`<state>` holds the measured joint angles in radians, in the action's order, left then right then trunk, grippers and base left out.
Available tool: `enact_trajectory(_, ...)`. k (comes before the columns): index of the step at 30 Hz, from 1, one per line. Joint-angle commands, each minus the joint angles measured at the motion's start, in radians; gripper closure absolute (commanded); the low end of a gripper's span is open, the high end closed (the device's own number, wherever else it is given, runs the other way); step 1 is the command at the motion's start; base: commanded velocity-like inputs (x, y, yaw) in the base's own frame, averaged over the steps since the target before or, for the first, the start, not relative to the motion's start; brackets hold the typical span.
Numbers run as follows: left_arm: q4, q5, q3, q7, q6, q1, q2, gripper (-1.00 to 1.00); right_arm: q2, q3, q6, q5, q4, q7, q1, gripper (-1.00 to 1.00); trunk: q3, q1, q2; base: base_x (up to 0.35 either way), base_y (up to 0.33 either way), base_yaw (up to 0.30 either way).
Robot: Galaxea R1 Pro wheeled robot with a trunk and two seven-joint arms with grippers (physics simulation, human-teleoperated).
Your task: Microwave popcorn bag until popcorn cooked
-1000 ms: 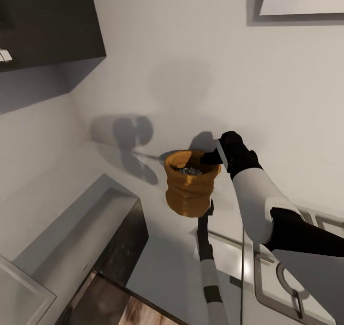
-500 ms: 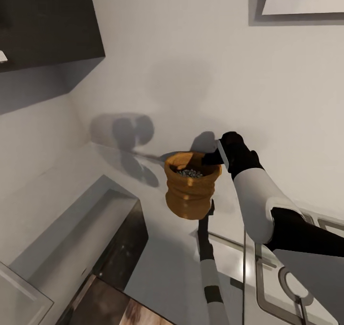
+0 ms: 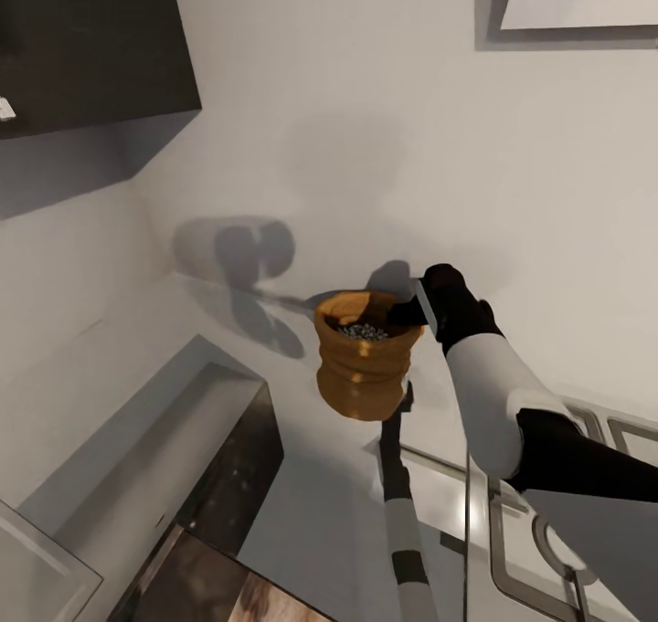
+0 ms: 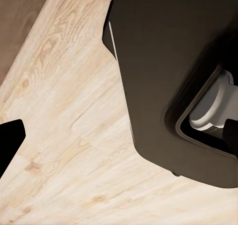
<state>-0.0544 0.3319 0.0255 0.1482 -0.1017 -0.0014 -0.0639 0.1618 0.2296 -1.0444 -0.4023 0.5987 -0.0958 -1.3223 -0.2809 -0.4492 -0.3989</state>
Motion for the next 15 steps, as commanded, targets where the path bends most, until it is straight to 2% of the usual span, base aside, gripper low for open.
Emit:
enact_trajectory(1,-0.001,0.003,0.002,0.002,-0.003,0.000,0.000,-1.00,0.001,0.007,-0.003,-0.015,-0.014,-0.010,0.004,-1.00,-0.002,-0.001,-0.001,0.000,0.000,0.000)
enact_trajectory(3,-0.001,0.003,0.002,0.002,-0.003,0.000,0.000,-1.00,0.001,0.007,-0.003,-0.014,-0.014,-0.010,0.008,-1.00,-0.002,-0.001,-0.001,0.000,0.000,0.000)
enact_trajectory(4,-0.001,0.003,0.002,0.002,-0.003,0.000,0.000,-1.00,0.001,0.007,-0.003,-0.014,-0.014,-0.010,0.009,1.00,-0.002,-0.001,-0.001,0.000,0.000,0.000)
enact_trajectory(15,-0.001,0.004,0.002,0.002,-0.003,0.000,0.000,-1.00,0.001,0.007,-0.003,-0.015,-0.014,-0.011,0.009,1.00,-0.002,-0.001,-0.001,0.000,0.000,0.000)
